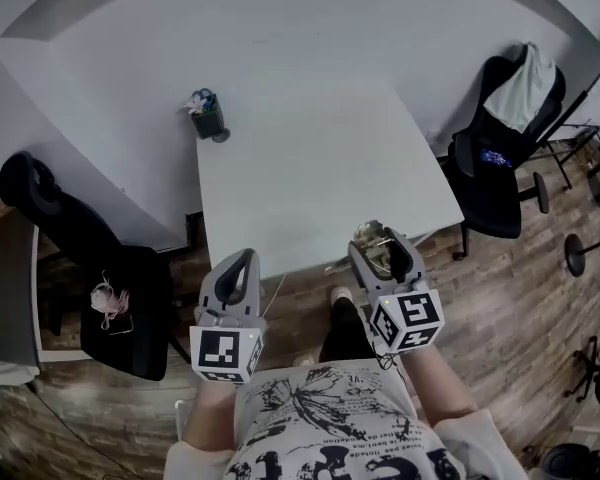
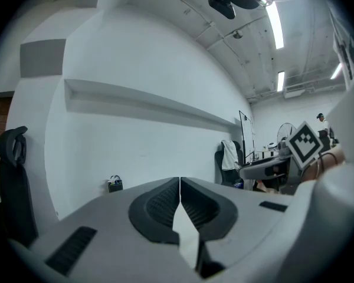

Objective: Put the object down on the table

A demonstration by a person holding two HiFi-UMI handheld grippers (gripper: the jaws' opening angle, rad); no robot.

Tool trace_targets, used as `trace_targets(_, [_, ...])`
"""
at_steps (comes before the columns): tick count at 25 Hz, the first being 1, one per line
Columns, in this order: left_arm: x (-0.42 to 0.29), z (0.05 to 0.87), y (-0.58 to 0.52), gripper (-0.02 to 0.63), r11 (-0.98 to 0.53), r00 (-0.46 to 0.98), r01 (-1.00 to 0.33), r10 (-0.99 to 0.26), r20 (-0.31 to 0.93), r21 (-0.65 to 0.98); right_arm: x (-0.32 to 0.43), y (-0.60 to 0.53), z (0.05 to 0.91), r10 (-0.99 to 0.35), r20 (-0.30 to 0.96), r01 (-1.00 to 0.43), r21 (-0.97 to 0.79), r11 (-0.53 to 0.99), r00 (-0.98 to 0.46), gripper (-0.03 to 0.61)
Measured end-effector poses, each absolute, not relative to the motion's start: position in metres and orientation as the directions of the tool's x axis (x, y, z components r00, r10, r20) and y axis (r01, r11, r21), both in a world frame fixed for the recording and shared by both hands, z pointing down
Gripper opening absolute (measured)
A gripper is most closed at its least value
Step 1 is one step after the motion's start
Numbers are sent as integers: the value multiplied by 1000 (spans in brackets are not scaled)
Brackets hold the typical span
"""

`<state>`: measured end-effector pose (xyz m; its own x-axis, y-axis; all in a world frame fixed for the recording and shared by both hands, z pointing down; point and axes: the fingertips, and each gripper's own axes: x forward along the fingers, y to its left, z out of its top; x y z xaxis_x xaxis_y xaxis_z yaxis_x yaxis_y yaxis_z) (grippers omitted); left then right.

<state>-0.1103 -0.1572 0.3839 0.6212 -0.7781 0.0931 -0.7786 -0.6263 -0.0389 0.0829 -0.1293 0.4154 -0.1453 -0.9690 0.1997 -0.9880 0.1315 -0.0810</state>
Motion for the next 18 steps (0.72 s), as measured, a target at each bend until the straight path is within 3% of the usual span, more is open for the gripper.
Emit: trace_targets(18, [5,389,-337,12,-416,412,-909,-905,106,-26,196,-355,441,-878,304,-929,-96,358,-370,279])
